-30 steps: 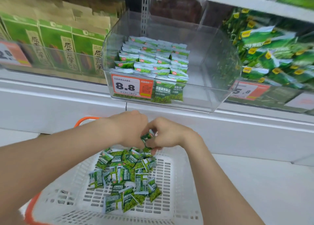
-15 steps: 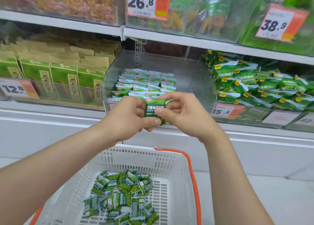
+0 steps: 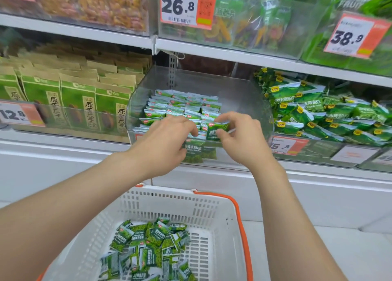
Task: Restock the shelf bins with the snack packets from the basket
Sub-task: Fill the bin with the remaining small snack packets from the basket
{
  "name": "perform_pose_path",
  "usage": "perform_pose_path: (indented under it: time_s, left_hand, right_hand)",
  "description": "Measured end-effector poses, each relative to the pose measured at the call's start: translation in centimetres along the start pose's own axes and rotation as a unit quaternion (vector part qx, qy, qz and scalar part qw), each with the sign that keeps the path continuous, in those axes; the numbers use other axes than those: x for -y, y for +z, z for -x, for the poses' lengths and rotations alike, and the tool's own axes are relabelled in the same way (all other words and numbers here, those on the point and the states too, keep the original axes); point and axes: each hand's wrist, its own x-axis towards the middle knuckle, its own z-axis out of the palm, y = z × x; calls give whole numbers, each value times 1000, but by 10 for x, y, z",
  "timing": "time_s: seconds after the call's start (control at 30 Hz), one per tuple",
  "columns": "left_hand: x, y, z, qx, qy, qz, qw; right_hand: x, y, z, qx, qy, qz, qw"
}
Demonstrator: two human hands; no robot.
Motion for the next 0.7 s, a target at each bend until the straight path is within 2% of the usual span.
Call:
perform_pose_path:
  time_s: [0.1, 0.27, 0.47, 0.6, 0.7]
  left_hand:
    - [0, 4, -10, 44, 14, -23, 999]
    - [8, 7, -27, 105, 28, -76, 991]
    - [24, 2, -38, 104, 36, -41, 993]
    - [27, -1, -39, 94, 44, -40, 994]
    - [24, 0, -39, 119, 54, -14, 991]
  right_hand:
    - [2, -1, -10, 77, 44, 42, 995]
    - [11, -11, -28, 176, 145, 23, 973]
    - [11, -17, -41, 220, 194, 11, 956]
    - [13, -12, -48, 209, 177, 50, 960]
    - [16, -10, -48, 192, 150, 95, 965]
